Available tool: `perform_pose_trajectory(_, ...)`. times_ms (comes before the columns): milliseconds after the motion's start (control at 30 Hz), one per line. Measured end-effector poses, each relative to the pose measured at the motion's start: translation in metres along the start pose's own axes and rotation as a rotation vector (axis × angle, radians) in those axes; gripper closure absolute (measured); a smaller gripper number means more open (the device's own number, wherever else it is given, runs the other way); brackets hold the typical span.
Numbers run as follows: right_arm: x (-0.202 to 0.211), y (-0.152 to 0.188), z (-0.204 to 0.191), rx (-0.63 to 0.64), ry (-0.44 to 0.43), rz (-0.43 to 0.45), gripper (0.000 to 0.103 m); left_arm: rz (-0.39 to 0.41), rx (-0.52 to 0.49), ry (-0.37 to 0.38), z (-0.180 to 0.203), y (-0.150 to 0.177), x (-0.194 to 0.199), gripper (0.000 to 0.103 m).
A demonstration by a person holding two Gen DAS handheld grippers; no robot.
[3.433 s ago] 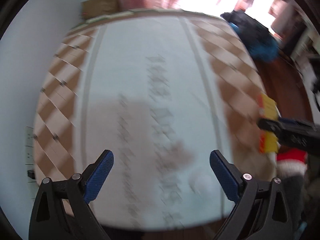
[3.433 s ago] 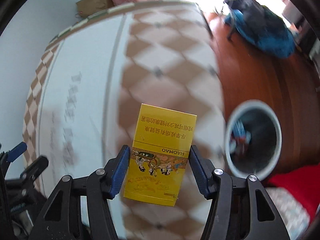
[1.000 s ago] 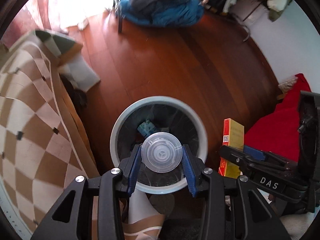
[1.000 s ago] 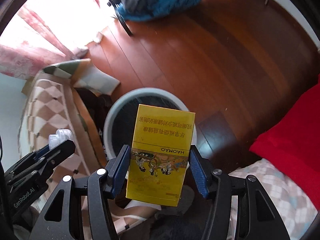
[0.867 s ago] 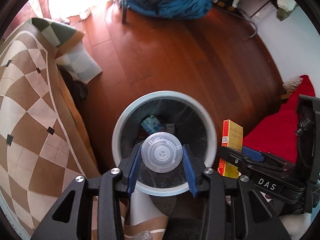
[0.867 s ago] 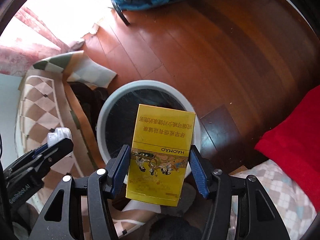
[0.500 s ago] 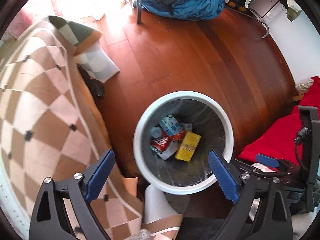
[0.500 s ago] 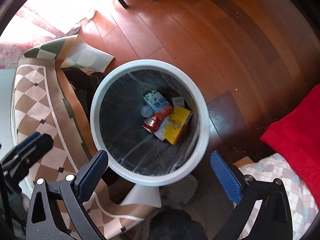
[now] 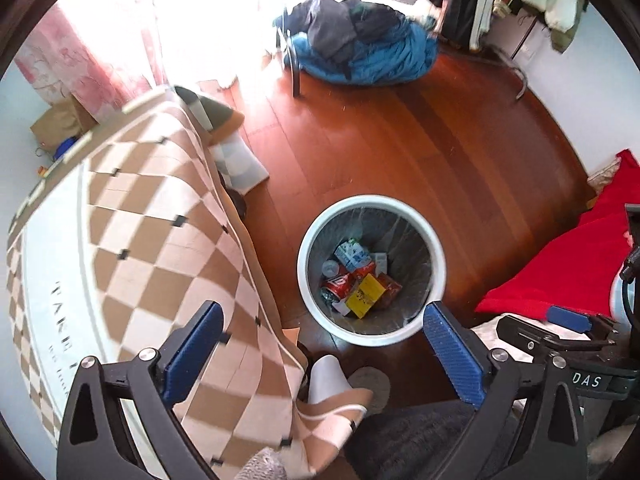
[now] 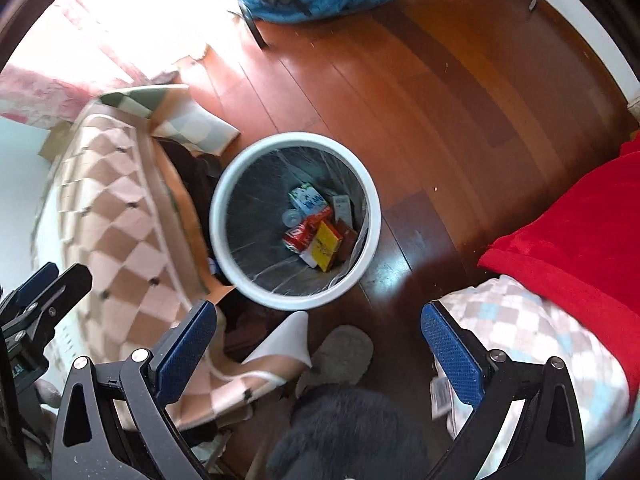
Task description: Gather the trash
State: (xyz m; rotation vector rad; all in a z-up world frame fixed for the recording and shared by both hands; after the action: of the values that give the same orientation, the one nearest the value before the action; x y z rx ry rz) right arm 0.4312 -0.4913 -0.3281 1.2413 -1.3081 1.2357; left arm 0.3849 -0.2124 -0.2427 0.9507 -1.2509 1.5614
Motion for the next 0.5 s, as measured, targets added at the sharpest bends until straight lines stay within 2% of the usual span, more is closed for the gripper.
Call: perform_pose_trajectory(500, 0.181, 0.079, -0.006, 0.058, -0.152, 0.201, 0.000, 0.136, -0.043, 0.142, 0.026, 0.041, 0.153, 0.001)
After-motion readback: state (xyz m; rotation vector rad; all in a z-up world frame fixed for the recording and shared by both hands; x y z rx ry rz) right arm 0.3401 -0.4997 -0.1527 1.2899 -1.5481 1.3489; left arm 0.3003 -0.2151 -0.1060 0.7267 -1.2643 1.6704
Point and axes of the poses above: each gripper's, at about its wrist camera, not at the fingertips, and x roughly against the way its jaws point, z to its right, y to its underside, the point moved 1 cm from there along -x, roughly the way its jaws point, and after that the axes turned 8 degrees about y, right-handed, at the moved point
